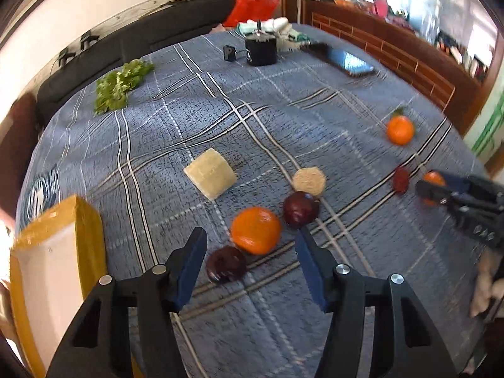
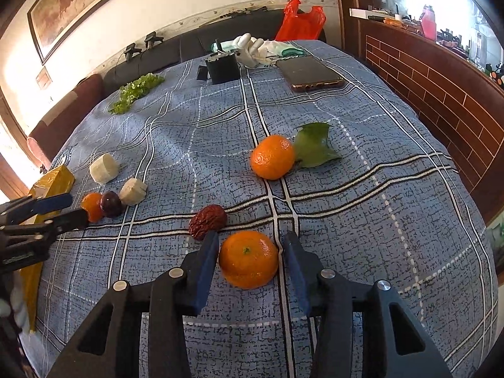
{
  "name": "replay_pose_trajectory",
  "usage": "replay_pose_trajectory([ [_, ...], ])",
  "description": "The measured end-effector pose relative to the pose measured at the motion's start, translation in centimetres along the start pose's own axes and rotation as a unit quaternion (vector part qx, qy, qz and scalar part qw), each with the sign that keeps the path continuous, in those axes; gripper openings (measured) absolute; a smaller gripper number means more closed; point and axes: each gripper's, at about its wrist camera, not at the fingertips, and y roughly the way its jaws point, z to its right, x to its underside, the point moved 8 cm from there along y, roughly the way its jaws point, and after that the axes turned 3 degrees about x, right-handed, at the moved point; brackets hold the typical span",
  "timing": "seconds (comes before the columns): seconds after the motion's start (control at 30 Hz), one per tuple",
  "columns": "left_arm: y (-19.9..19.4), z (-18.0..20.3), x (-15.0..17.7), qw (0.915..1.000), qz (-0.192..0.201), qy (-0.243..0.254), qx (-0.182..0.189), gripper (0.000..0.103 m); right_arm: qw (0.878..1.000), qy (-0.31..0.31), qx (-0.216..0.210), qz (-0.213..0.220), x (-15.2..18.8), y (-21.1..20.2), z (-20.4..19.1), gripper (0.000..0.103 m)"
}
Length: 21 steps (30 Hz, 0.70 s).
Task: Organize fruits
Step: 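Grasp a mandarin orange with the left tool while the right tool grasps another orange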
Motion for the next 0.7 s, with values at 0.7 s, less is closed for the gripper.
replay_pose_trajectory([
  [0.7,0.1,1.3,0.1,1.0,0.004,0.007,-0.001,0.034,1.0,0.009,-0.017,0.013,-0.3,-0.7,-0.1,0.039],
])
